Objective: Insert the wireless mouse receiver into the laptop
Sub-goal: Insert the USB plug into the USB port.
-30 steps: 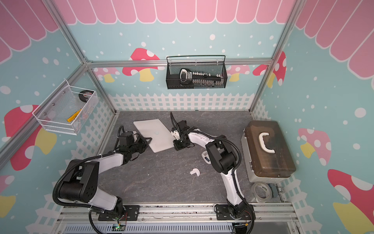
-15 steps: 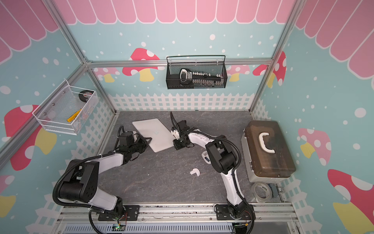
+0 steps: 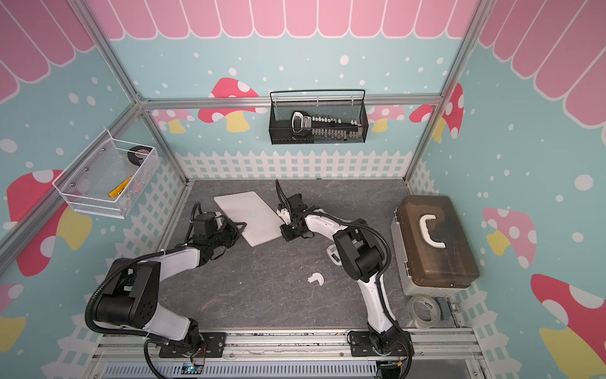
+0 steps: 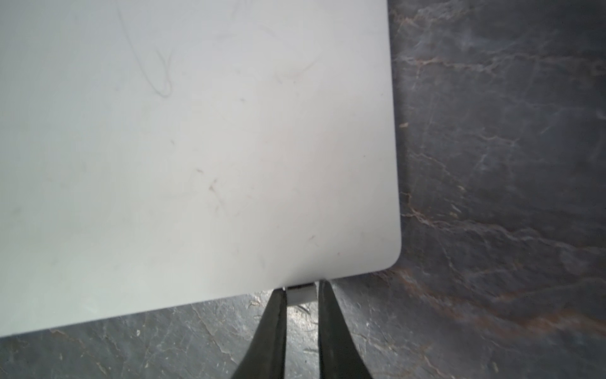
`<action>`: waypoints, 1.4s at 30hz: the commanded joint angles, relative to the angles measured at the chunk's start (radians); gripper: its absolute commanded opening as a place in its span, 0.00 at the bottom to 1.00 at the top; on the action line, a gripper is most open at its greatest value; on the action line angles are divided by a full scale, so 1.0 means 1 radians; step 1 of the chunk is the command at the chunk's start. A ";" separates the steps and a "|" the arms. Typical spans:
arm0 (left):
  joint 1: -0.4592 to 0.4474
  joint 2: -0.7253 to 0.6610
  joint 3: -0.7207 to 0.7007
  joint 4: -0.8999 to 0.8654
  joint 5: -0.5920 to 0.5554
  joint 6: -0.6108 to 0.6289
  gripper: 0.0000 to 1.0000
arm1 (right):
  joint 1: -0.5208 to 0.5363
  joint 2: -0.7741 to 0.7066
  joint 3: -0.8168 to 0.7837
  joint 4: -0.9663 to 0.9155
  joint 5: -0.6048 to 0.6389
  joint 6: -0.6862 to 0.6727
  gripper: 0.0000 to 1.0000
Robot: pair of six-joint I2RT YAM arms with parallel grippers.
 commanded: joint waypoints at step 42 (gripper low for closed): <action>-0.042 -0.021 0.035 -0.086 -0.007 0.136 0.00 | 0.038 -0.044 -0.170 0.149 0.032 0.053 0.00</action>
